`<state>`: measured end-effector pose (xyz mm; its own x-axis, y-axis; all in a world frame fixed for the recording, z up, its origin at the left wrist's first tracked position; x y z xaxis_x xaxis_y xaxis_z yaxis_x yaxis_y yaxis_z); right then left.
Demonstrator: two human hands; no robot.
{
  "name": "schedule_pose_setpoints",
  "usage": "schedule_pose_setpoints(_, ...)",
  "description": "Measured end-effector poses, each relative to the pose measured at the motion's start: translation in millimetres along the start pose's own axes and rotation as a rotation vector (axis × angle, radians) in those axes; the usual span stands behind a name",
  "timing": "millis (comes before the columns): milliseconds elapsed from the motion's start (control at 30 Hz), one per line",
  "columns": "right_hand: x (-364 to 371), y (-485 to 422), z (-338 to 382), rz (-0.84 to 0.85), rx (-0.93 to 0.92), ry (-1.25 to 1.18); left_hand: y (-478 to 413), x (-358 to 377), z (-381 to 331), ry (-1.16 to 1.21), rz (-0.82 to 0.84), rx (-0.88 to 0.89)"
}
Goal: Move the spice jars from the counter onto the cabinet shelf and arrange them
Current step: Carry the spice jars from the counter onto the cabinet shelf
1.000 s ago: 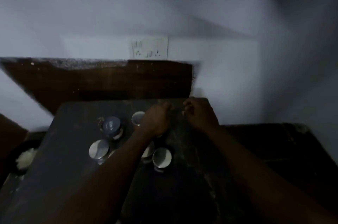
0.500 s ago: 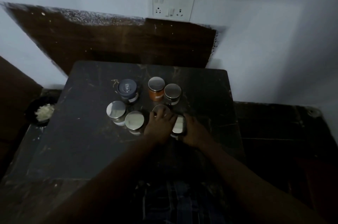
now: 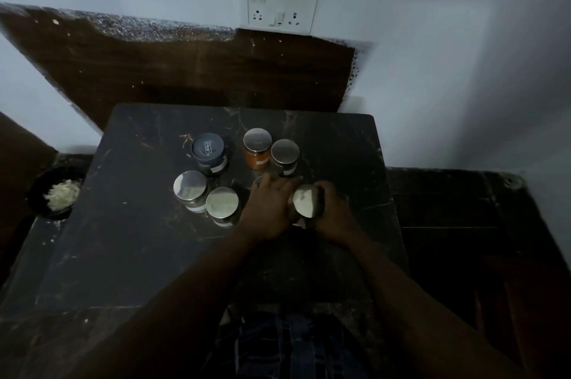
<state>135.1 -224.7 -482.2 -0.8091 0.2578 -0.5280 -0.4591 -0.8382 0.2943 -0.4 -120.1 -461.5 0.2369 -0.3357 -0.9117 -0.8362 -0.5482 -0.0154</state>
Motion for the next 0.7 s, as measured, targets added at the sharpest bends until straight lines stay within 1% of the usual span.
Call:
schedule_pose_setpoints(100,-26,5,18,-0.003,-0.028,-0.117,-11,-22,-8,0.193,0.003,0.001)
schedule_pose_setpoints(167,-46,7,36,-0.014,-0.06,-0.171,-17,-39,-16,0.386,0.06,0.018)
schedule_pose_setpoints(233,-68,7,56,-0.017,-0.096,-0.194,-21,-58,-26,0.559,0.158,0.032)
schedule_pose_setpoints(267,-81,8,67,-0.027,-0.123,-0.201,-22,-69,-31,0.602,0.196,0.044)
schedule_pose_setpoints(333,-106,12,91,-0.078,-0.188,-0.237,-27,-94,-38,0.628,0.196,0.083)
schedule_pose_setpoints(433,-139,20,131,-0.188,-0.308,-0.382,-39,-140,-54,0.643,0.073,0.118)
schedule_pose_setpoints(533,-177,33,185,-0.397,-0.438,-0.49,-52,-201,-80,0.697,-0.171,0.135)
schedule_pose_setpoints(600,-202,38,226,-0.505,-0.533,-0.473,-64,-248,-100,0.669,-0.367,0.158)
schedule_pose_setpoints(700,-233,44,288,-0.54,-0.654,-0.428,-85,-313,-129,0.574,-0.569,0.2)
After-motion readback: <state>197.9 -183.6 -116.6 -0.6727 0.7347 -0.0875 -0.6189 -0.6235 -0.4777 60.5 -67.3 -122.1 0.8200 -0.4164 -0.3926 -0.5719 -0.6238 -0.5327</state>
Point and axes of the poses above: each hand's wrist, its own y-axis away from the middle knuckle, its own x-axis out of the palm, z = x × y, the point moved 6 cm from there along -y, towards the middle knuckle, and after that the axes turned 5 degrees about -y, right-handed, at the moved point
